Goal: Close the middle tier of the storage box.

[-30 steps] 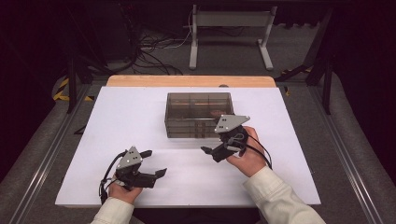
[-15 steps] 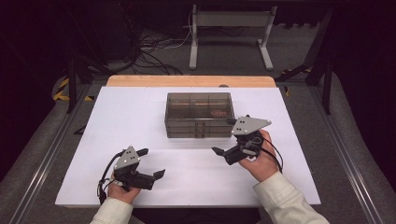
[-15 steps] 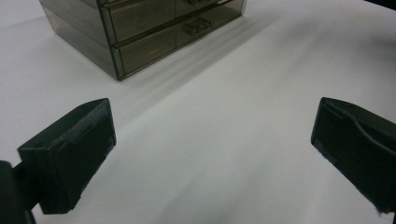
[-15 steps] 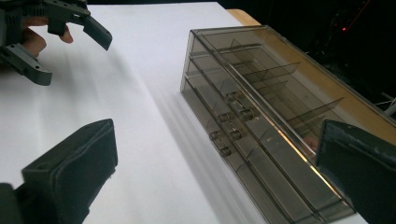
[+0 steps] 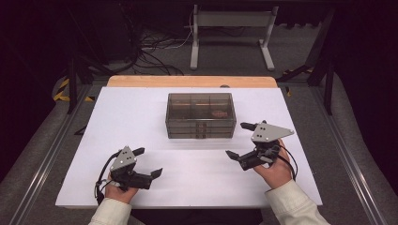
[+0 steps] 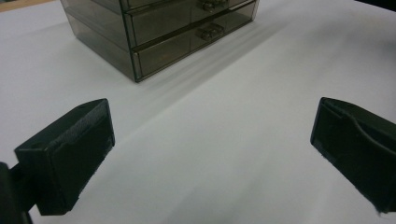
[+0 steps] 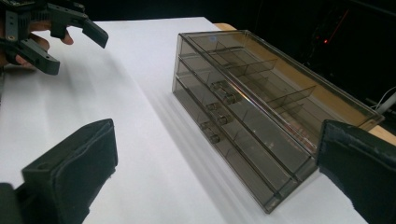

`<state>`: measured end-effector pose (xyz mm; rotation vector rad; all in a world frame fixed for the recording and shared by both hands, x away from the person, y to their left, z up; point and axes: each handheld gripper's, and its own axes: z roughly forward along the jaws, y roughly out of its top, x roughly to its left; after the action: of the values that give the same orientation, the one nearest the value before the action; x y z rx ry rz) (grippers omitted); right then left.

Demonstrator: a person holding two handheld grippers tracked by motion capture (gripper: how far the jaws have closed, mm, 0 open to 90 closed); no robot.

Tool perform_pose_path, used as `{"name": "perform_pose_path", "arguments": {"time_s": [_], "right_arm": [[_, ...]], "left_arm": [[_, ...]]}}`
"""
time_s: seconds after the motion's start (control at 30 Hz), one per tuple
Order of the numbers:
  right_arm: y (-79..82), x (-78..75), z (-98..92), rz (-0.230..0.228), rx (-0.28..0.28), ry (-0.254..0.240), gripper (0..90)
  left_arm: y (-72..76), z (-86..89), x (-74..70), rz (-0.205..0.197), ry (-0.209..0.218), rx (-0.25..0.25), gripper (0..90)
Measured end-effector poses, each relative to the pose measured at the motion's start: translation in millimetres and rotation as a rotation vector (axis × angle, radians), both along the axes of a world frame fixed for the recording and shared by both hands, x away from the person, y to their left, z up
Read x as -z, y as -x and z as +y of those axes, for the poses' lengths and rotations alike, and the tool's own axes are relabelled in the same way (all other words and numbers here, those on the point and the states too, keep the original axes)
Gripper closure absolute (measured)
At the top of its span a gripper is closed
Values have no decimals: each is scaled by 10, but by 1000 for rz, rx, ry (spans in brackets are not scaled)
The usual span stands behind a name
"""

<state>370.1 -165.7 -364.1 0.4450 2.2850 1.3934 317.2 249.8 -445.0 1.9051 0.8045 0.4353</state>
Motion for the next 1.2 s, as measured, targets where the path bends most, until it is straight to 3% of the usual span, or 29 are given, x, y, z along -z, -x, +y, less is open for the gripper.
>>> {"name": "perform_pose_path", "arguments": {"time_s": [0.2, 0.4, 0.57, 0.6, 0.87, 1.2], "right_arm": [[46, 80, -124, 4, 17, -6, 0], [45, 216, -294, 25, 36, -44, 0], [72, 339, -397, 6, 44, -51, 0], [73, 360, -418, 7, 45, -52, 0], [73, 541, -590, 43, 74, -102, 0], [111, 724, -748, 86, 88, -99, 0]], "left_arm": [[10, 20, 2, 2, 16, -6, 9], [10, 59, 5, -5, 20, -4, 9], [18, 92, 6, -4, 33, -9, 9], [11, 109, 1, -15, 18, -4, 9], [15, 141, 16, -21, 27, -5, 7], [30, 182, 30, -34, 27, -14, 10]]}}
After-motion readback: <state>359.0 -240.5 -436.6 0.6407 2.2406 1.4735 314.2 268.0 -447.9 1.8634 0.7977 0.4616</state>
